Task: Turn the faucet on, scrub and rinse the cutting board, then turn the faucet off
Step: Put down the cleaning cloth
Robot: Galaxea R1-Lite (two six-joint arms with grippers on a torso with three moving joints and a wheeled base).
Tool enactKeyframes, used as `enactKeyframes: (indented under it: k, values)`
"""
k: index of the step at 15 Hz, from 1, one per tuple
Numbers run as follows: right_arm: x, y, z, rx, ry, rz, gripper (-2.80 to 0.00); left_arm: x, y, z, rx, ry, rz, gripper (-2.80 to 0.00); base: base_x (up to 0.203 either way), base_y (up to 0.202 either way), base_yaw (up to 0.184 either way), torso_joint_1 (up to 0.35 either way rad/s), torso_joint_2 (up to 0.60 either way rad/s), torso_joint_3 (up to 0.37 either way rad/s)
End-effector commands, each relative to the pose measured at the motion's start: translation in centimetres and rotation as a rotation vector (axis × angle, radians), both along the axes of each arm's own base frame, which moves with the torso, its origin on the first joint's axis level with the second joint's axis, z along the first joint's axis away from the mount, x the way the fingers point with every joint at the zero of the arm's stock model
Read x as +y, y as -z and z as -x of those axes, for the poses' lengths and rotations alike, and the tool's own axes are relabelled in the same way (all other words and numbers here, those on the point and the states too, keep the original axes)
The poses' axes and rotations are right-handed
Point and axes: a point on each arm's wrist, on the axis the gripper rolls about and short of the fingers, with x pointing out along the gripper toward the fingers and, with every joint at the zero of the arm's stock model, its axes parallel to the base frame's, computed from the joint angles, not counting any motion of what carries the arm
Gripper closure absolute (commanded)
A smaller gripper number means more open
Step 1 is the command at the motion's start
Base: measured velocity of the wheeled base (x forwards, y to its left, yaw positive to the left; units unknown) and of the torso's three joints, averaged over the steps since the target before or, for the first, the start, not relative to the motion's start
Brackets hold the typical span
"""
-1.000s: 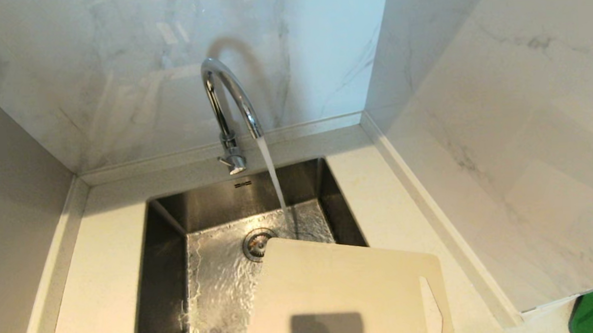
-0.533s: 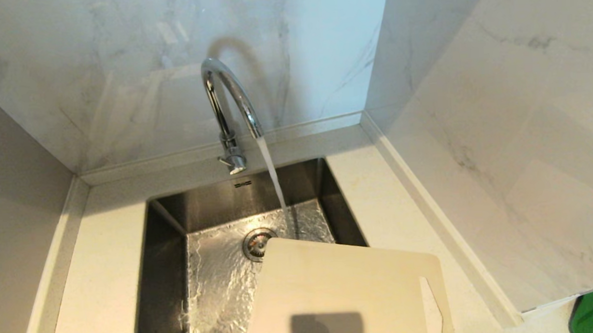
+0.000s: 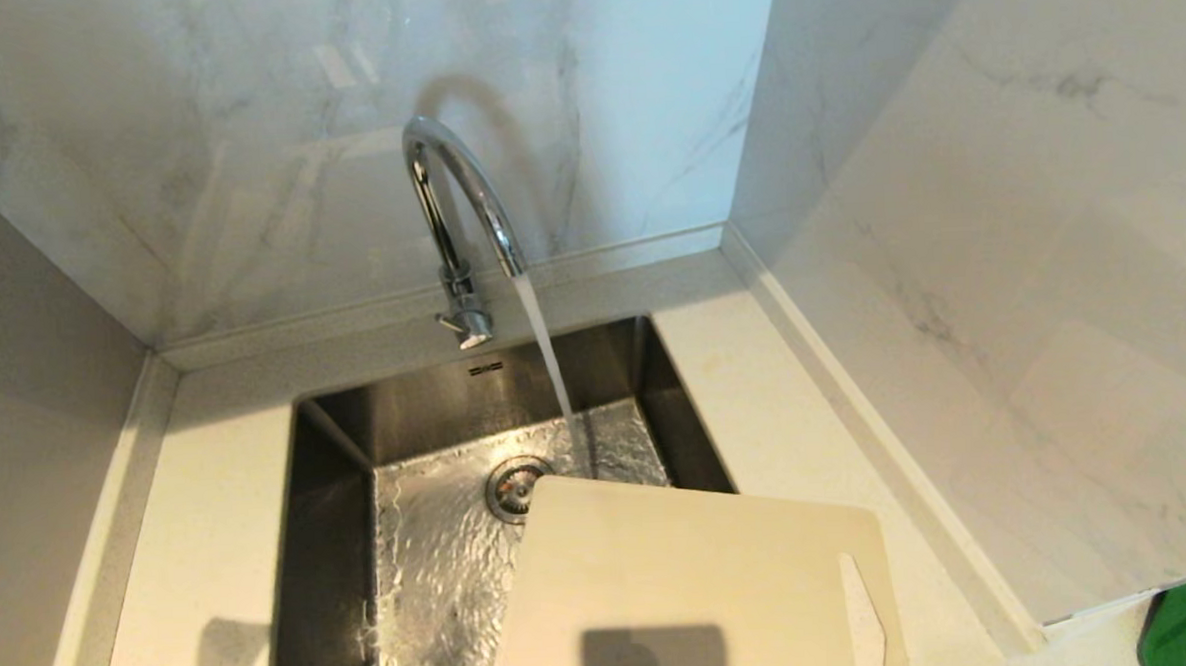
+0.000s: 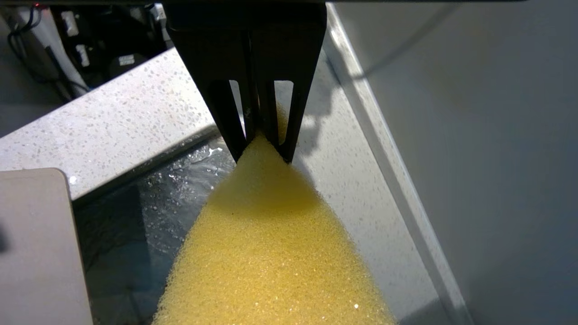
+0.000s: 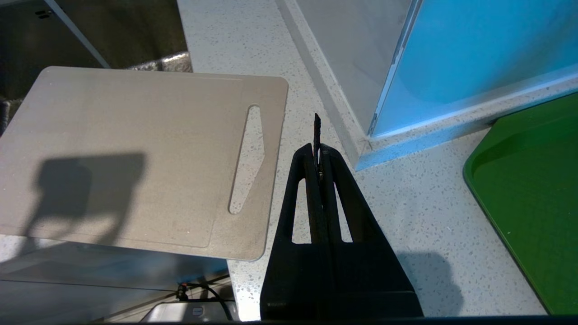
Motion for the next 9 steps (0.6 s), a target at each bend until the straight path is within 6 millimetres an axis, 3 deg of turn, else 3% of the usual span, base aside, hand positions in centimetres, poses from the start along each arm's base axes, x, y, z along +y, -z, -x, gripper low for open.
enactKeyframes:
  k: [1, 5, 9]
  values:
    - [0.0, 0.0, 0.0, 0.001, 0.000, -0.001, 0.00, 0.1, -1.6, -5.0, 0.129, 0.016, -0.018, 0.00, 0.000, 0.000, 0.000, 0.000, 0.00, 0.000]
    - [0.0, 0.0, 0.0, -0.001, 0.000, -0.001, 0.00, 0.1, -4.2, -11.6, 0.157, 0.046, -0.019, 0.00, 0.000, 0.000, 0.000, 0.000, 0.00, 0.000]
    - [0.0, 0.0, 0.0, 0.001, 0.000, -0.001, 0.00, 0.2, -2.9, -15.6, 0.293, 0.068, 0.000, 0.00, 0.000, 0.000, 0.000, 0.000, 0.00, 0.000]
